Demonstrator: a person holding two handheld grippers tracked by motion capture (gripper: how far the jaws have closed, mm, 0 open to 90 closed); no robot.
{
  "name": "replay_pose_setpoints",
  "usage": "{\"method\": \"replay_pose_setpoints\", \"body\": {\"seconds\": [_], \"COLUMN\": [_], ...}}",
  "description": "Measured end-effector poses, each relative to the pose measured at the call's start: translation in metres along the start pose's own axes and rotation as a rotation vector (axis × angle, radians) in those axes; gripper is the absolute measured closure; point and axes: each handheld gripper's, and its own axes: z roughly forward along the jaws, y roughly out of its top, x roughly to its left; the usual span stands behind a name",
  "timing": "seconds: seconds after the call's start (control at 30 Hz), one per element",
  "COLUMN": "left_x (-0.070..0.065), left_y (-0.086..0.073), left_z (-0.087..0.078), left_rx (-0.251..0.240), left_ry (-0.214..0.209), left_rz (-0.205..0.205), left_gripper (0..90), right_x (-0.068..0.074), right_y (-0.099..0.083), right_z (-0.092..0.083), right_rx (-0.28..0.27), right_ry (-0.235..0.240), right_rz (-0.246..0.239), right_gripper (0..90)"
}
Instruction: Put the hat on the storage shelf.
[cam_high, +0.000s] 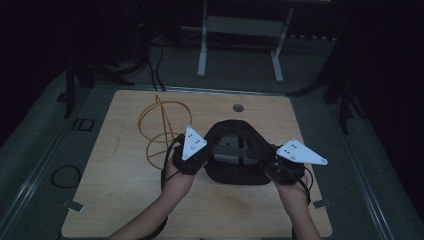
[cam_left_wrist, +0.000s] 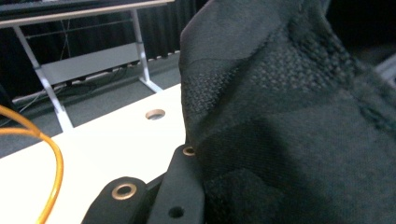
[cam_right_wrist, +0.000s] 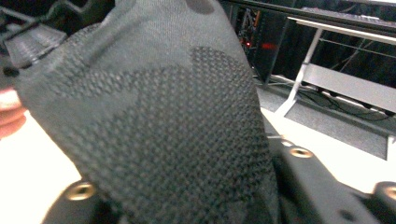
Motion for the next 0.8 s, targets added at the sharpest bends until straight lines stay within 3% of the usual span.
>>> {"method": "replay_pose_setpoints", "body": {"seconds": [0.07, 0.27, 0.47, 0.6, 0.63, 0.8], "left_x": [0.001, 0.004, 0.004, 0.006, 0.006, 0.011], "left_y": [0.003, 0.008, 0.008, 0.006, 0.005, 0.003], "left_z": [-0.001, -0.005, -0.008, -0.010, -0.012, -0.017], "left_rx": [-0.005, -0.021, -0.022, -0.055, -0.056, -0.088], "left_ry": [-0.003, 0.007, 0.013, -0.032, -0.027, -0.115], "left_rz": [-0.002, 0.005, 0.042, 0.076, 0.096, 0.133], "left_gripper": [89.5, 89.5, 89.5, 89.4, 89.4, 89.4], "right_x": [0.001, 0.004, 0.006, 0.002, -0.001, -0.015], "right_y": [-0.002, -0.015, -0.034, -0.040, -0.040, -0.032], "right_z": [-0.003, -0.017, -0.035, -0.052, -0.057, -0.071], "right_rx": [-0.001, 0.028, 0.050, 0.049, 0.047, 0.028], "right_ry": [0.018, 0.066, 0.126, 0.155, 0.158, 0.147], "right_rz": [-0.001, -0.011, -0.006, -0.005, 0.003, 0.004], "right_gripper": [54.2, 39.4, 34.6, 36.9, 36.8, 36.9]}}
